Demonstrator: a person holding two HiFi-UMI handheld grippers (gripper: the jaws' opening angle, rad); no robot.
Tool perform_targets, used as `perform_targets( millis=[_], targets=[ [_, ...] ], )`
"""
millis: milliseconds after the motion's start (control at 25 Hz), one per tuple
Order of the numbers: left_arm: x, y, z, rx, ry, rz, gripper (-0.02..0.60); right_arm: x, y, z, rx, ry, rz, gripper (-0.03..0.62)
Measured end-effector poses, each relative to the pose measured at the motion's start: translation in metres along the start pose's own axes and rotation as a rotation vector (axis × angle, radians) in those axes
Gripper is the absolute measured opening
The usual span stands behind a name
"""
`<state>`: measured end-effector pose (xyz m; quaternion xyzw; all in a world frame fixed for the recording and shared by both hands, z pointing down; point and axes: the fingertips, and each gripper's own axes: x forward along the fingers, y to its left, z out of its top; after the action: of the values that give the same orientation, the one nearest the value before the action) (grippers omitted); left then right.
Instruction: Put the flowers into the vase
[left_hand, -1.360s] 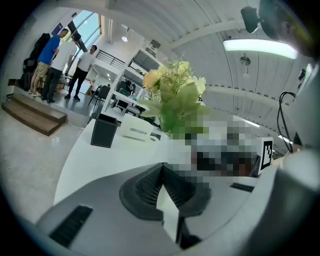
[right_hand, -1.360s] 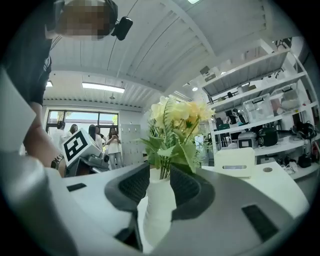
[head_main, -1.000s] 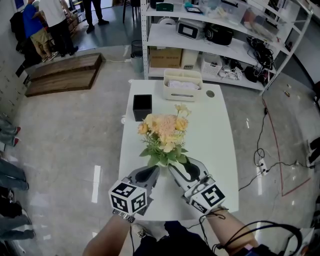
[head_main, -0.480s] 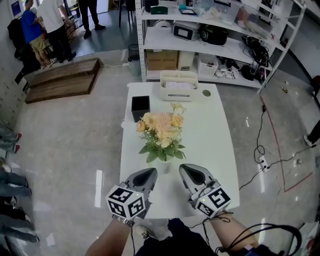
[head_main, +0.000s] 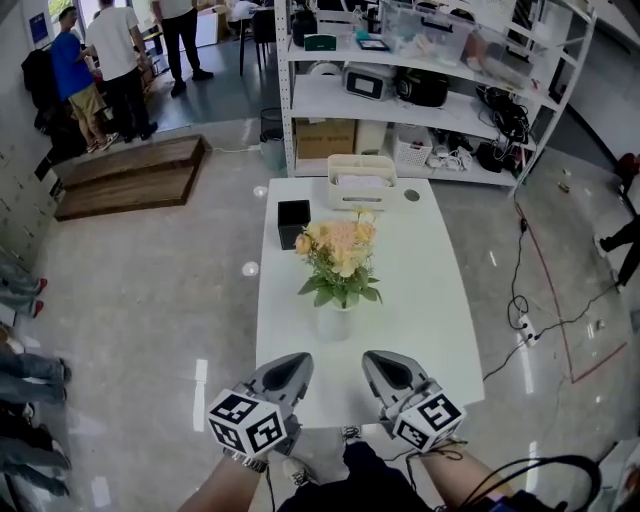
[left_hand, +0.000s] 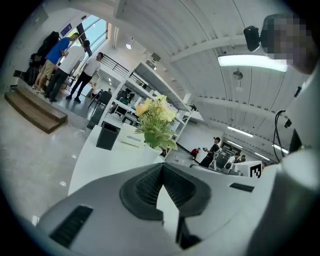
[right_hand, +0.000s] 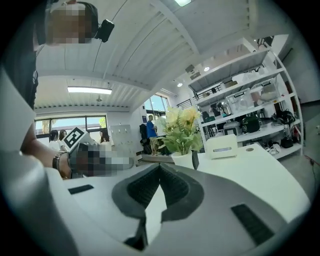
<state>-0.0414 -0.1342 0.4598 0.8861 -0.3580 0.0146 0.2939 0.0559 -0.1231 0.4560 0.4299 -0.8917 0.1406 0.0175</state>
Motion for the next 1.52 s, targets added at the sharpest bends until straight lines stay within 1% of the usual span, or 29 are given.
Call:
perform_targets(
  millis=[120, 280, 520, 800, 960, 1040, 1320, 1520],
  targets=[
    [-0.02, -0.004, -0.005, 0.002, 0.0, -0.006, 0.002, -0.007, 0.019, -0.002, -0.023, 0.006, -0.008, 0.003],
    [-0.046, -0.008, -0.009, 0.01, 0.01, -0.009, 0.002, -0.018, 0.039, -0.005, -0.018, 0.008, -0.04, 0.003],
    [-0.084, -0.017, -0.02, 0.005, 0.013, -0.027, 0.002, -0.043, 0.07, -0.02, 0.02, 0.007, -0.094, 0.003],
    [-0.13, -0.03, -0.044, 0.027, 0.033, -0.063, 0.002, -0.075, 0.106, -0.04, 0.069, -0.01, -0.153, 0.003],
    [-0.149, -0.033, -0.059, 0.024, 0.051, -0.072, 0.002, -0.091, 0.117, -0.05, 0.143, -0.025, -0.188, 0.003],
    [-0.155, -0.033, -0.065, 0.018, 0.055, -0.075, 0.002, -0.098, 0.122, -0.051, 0.155, -0.027, -0.204, 0.003],
    [-0.17, -0.039, -0.066, -0.005, 0.036, -0.076, 0.002, -0.118, 0.134, -0.046, 0.139, -0.022, -0.229, 0.003],
    [-0.174, -0.043, -0.063, -0.007, 0.015, -0.063, 0.002, -0.122, 0.136, -0.042, 0.123, -0.009, -0.222, 0.003]
  ],
)
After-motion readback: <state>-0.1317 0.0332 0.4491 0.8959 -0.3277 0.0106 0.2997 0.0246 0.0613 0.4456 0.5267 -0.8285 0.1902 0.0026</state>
